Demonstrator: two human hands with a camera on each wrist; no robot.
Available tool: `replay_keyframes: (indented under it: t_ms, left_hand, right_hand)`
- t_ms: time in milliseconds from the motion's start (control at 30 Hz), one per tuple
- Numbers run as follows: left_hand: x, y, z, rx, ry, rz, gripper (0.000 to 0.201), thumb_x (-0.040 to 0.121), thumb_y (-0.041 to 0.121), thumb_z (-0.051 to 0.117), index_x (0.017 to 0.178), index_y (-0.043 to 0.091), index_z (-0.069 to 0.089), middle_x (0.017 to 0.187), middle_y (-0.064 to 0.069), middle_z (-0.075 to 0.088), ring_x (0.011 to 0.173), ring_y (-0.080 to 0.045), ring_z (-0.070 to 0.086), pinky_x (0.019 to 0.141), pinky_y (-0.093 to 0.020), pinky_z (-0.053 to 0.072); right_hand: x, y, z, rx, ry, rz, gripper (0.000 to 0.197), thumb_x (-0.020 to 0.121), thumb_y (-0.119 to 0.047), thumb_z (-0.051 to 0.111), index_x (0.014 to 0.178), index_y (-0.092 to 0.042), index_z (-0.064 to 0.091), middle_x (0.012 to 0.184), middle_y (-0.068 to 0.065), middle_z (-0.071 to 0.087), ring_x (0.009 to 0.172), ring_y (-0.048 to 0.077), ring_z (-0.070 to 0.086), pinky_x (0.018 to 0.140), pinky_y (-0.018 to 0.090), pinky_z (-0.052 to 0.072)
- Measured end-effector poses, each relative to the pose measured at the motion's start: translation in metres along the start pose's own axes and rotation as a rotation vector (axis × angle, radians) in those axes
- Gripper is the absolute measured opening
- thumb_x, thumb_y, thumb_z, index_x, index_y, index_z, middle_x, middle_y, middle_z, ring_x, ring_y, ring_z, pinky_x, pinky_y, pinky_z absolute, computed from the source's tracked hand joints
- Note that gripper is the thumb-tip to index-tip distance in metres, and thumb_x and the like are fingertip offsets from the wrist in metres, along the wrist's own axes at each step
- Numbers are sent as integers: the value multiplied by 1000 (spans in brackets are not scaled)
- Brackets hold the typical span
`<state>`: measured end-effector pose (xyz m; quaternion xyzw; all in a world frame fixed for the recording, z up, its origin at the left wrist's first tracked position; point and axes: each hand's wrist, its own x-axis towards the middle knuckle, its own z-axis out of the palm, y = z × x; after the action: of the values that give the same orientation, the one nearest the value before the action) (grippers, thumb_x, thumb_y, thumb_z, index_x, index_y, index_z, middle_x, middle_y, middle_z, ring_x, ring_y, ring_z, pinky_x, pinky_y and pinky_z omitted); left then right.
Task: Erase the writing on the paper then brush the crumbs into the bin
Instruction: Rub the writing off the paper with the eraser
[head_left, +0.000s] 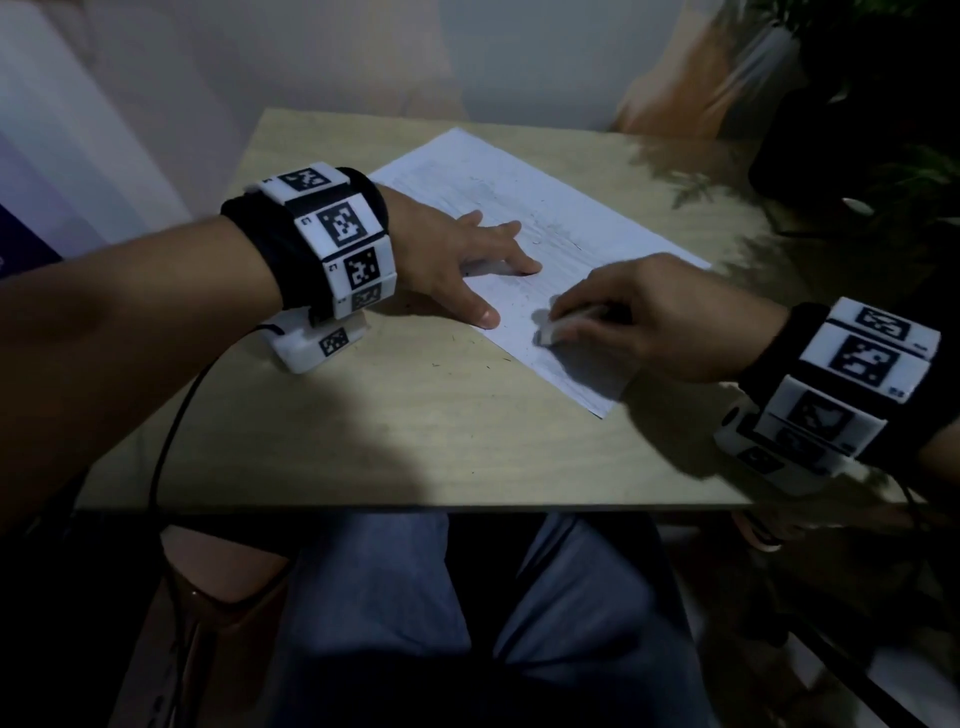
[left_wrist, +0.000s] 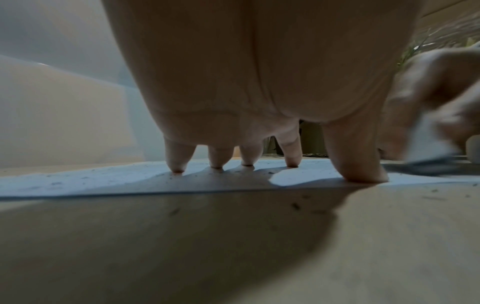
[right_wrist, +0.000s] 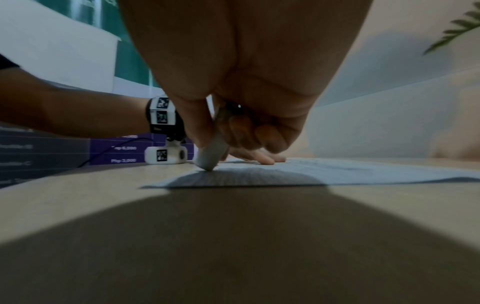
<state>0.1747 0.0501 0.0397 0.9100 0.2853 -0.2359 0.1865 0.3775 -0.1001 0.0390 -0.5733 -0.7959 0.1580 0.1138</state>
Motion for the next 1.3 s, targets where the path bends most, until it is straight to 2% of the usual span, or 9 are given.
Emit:
replay_keyframes:
  t_ms: [100,233,400,667,800,933,1100,1233,1300]
  left_hand:
    - [-1,1,0,-15,3,0,80,91,62,60,155,58,13,166,23,-16,154,-9,-17,126,-48,-1]
    - [-1,-1,0,-21,-5,4,80,90,63,61,154,59,14,166,24,-16,154,-10,-17,126,-52,-1]
    - [1,-1,0,-4,5,-2,78,91,64,59,154,58,13,167,22,-16,155,-11,-16,126,-51,0]
    - [0,0,-1,-50,61,-10,76,87,63,66,151,51,27,170,18,-4,156,-14,-11,126,-51,4]
    - [-1,0,-1,-74,21,-6,82,86,64,65,151,65,16,168,21,-11,155,-14,-15,126,-52,-1]
    - [-2,0,0,-68,17,-17,79,88,64,64,151,65,16,167,22,-14,154,-12,-17,126,-51,-1]
    - [-3,0,-1,-71,16,-19,79,88,63,64,151,66,17,167,22,-13,154,-12,-17,125,-52,-1]
    - [-2,0,0,-69,19,-33,79,89,63,64,151,65,16,166,24,-14,154,-11,-18,126,-52,0]
    - [-2,-1,0,-75,18,-27,79,87,64,65,151,65,17,167,23,-14,154,-11,-18,126,-53,-1]
  right_hand:
    - [3,0,1,-88,18,17,38,95,-52,54,109,-22,73,105,-3,72,95,19,65,85,41,51]
    - [-5,-8,3,55,-87,-43,32,96,-49,56,110,-27,74,102,-17,70,92,1,63,84,19,46]
    - [1,3,1,-109,18,28,39,95,-49,51,109,-20,73,108,-1,73,97,22,66,86,42,52]
    - [-3,-7,3,5,30,0,36,94,-37,58,125,-19,60,97,-3,66,83,17,60,75,29,43]
    - [3,-8,5,-15,15,9,46,84,-56,52,108,-19,64,88,-6,66,76,14,58,68,27,43]
    - [13,-6,5,-101,96,73,27,92,-42,63,102,-17,64,85,-2,65,78,21,60,67,34,45]
    - [10,-15,5,14,-37,22,33,85,-58,60,98,-28,63,80,-16,63,74,1,58,66,13,40]
    - [15,-8,4,-110,80,49,27,90,-43,63,106,-21,66,87,-4,65,82,19,61,70,31,44]
    - [11,-13,6,-31,5,-21,29,89,-49,59,105,-24,65,84,-10,64,76,9,58,69,27,44]
